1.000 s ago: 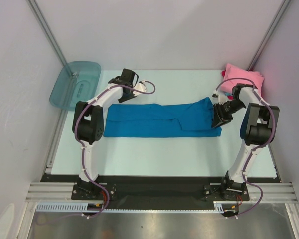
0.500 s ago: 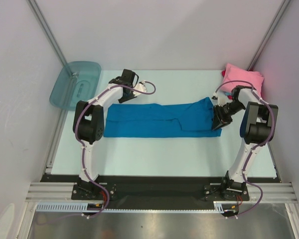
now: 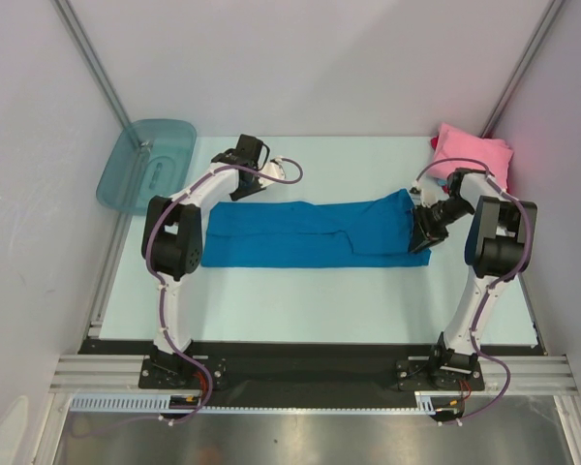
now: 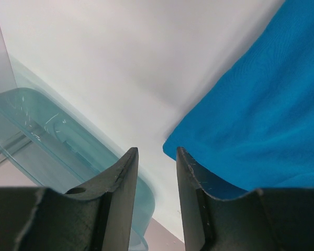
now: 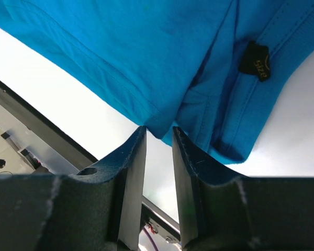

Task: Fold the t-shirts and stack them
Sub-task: Fold the tshirt

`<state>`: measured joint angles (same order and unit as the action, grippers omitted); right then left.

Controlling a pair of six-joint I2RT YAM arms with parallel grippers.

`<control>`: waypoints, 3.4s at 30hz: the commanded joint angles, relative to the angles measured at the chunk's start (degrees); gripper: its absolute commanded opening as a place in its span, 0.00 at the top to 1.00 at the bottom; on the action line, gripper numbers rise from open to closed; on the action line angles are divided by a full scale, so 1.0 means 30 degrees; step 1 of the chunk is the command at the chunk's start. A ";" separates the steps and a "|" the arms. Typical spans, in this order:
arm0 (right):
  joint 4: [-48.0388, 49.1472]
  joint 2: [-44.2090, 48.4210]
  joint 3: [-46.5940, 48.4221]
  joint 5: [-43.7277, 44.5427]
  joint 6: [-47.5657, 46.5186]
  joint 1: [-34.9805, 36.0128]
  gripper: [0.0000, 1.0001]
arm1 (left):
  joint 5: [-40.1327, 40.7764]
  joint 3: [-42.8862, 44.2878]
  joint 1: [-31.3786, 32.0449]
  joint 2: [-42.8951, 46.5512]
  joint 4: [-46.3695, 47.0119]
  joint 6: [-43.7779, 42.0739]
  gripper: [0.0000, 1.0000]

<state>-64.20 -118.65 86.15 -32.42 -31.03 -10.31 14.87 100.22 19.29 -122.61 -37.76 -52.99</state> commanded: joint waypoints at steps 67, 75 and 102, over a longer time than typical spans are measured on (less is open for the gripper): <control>0.4552 0.1381 0.2395 0.7167 0.1256 0.1207 0.66 | 0.0022 0.0899 0.0367 -0.0147 0.0662 -0.0881 0.59; 0.7867 -0.0613 0.4557 1.1774 0.1584 0.3082 0.66 | 0.0374 0.0693 0.0572 -0.0001 0.0662 -0.0998 0.59; 0.5582 -0.4628 1.1039 1.1894 0.2432 0.5105 0.73 | 0.0257 -0.0069 0.0660 0.0439 0.0779 -0.0617 0.59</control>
<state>-46.74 -132.03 115.98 5.02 -25.23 4.49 15.44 99.53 20.78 -124.44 -36.10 -54.57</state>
